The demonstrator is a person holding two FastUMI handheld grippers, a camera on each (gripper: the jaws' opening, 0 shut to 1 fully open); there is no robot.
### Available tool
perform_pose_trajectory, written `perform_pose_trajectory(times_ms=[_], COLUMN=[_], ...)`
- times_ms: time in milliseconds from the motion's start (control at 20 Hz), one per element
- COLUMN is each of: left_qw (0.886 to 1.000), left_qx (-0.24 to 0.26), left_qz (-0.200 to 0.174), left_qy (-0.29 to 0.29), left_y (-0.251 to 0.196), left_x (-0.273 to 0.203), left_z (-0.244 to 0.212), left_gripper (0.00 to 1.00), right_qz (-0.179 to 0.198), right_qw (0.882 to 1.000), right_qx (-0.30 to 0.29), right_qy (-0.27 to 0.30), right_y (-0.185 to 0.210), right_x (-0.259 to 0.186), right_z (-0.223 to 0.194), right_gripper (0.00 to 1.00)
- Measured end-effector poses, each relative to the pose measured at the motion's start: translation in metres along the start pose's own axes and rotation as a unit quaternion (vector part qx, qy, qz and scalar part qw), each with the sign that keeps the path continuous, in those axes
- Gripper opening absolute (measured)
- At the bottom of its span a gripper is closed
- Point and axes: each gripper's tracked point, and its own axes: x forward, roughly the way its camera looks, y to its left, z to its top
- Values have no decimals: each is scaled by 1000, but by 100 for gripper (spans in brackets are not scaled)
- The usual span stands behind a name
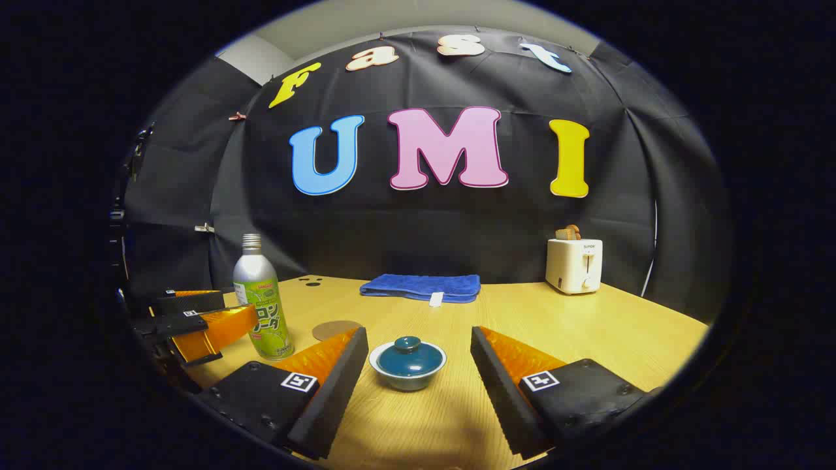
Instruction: Open the teacup lid with one hand, grasp the water bottle and pour water into the teacup with the other hand; after pouring, place the water bottle on the coaster and then close the teacup lid.
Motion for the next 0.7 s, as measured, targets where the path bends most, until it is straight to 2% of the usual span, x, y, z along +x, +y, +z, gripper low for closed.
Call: perform_pose_trajectory(times_ms=[350, 500, 700], left_qw=[1000, 1000, 1000], left_qx=[0, 1, 1], left_qz=[2, -17, -20], left_qy=[0, -2, -2], left_y=[7, 2, 2], left_x=[10, 12, 13], left_z=[-1, -1, -1], left_gripper=[98, 98, 98], right_qz=[-14, -14, -17], right_qw=[1000, 1000, 1000], right_qx=[-1, -1, -1], right_qy=[-1, 0, 0], right_y=[-5, -5, -6], right_x=[0, 1, 1], right_z=[-2, -2, -3], right_gripper=[98, 98, 98])
